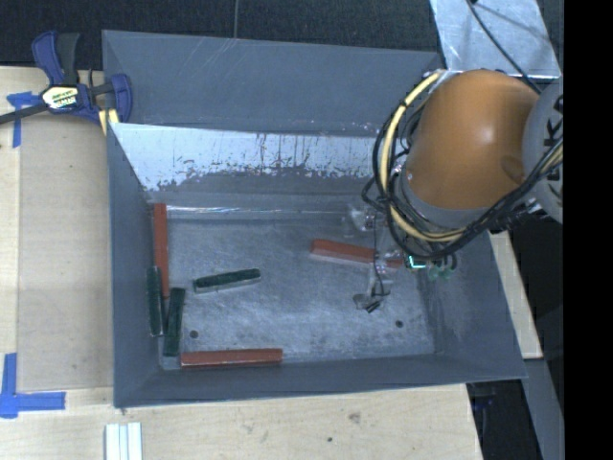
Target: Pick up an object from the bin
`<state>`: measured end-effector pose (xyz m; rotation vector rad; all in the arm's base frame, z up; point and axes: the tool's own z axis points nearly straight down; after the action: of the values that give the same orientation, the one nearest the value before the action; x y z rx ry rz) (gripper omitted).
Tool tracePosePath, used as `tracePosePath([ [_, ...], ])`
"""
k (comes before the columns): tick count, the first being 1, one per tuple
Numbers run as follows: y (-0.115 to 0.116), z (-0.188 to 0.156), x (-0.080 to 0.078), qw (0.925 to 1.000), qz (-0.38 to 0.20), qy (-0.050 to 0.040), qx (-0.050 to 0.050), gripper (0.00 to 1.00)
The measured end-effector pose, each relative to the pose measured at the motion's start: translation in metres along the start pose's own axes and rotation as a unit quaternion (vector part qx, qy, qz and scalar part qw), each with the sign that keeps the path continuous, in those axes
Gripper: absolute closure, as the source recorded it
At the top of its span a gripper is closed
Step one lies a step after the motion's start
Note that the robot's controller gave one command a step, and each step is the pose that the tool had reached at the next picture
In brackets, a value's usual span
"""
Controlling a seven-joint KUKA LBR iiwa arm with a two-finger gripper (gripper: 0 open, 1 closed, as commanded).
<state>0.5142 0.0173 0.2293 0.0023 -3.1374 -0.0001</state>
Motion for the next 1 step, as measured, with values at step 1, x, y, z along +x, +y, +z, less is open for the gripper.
tracePosePath([
  [1,-0.031,0.1615,-0.0291,0.9994,-0.036,-0.0046,0.0,0.0],
])
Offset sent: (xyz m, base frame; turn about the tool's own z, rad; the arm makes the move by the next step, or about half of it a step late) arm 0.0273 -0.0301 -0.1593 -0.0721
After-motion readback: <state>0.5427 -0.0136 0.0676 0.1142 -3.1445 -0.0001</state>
